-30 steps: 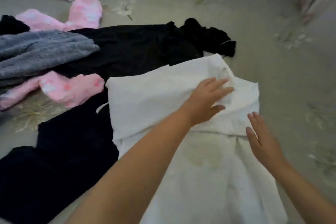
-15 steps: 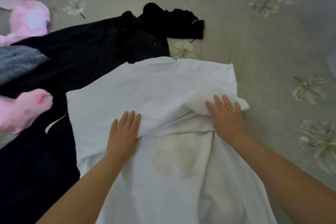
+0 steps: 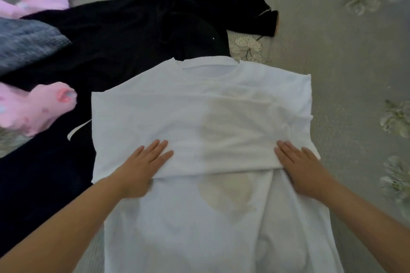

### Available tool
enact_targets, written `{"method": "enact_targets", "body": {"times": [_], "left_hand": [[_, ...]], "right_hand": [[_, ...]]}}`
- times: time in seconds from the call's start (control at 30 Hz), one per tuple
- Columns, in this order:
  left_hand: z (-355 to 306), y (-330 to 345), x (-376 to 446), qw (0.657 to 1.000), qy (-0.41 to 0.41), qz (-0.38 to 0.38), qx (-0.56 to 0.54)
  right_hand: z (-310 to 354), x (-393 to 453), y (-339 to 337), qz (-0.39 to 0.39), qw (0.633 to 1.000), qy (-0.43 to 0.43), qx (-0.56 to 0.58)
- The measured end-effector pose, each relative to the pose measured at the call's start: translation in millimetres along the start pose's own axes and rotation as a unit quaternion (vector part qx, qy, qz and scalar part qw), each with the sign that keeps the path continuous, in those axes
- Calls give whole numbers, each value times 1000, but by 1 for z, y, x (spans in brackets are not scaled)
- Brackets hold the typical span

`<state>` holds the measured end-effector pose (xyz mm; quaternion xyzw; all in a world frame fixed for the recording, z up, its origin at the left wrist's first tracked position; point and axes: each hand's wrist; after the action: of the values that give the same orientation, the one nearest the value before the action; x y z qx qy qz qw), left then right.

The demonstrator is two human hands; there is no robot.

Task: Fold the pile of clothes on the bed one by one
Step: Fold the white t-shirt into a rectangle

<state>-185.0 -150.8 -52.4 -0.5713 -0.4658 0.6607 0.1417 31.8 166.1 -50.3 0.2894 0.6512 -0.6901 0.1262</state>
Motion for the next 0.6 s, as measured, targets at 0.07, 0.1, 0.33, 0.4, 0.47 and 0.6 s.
{"method": "enact_targets", "body": {"times": [0.07,0.1,0.33,0.4,0.47,0.6], "left_hand": [[6,-15,6,998,-3,-15,-61],[8,-25,10,994,-15,-54,-99],[5,-78,80,942,-212,-248,-81],[11,-80,94,938,-264,-220,-45],[20,-80,99,928,-254,-270,-33],[25,-97,102,889,-182,-419,-18]], "right_hand": [[-1,9,-13,-93,975,31,198],[-2,16,-25,-154,944,61,285],[-34,97,-75,-98,953,163,235],[-41,102,-74,-96,965,148,192],[-46,99,-76,-157,955,118,224],[-61,95,-88,-230,942,153,190]]}}
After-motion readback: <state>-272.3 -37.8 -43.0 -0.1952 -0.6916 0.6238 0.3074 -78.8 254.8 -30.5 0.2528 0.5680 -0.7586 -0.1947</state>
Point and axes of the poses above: each hand's wrist, its own x-axis towards the middle knuckle, its own y-axis out of the palm, z = x × y, and after that the axes turned 5 degrees about x, right-handed
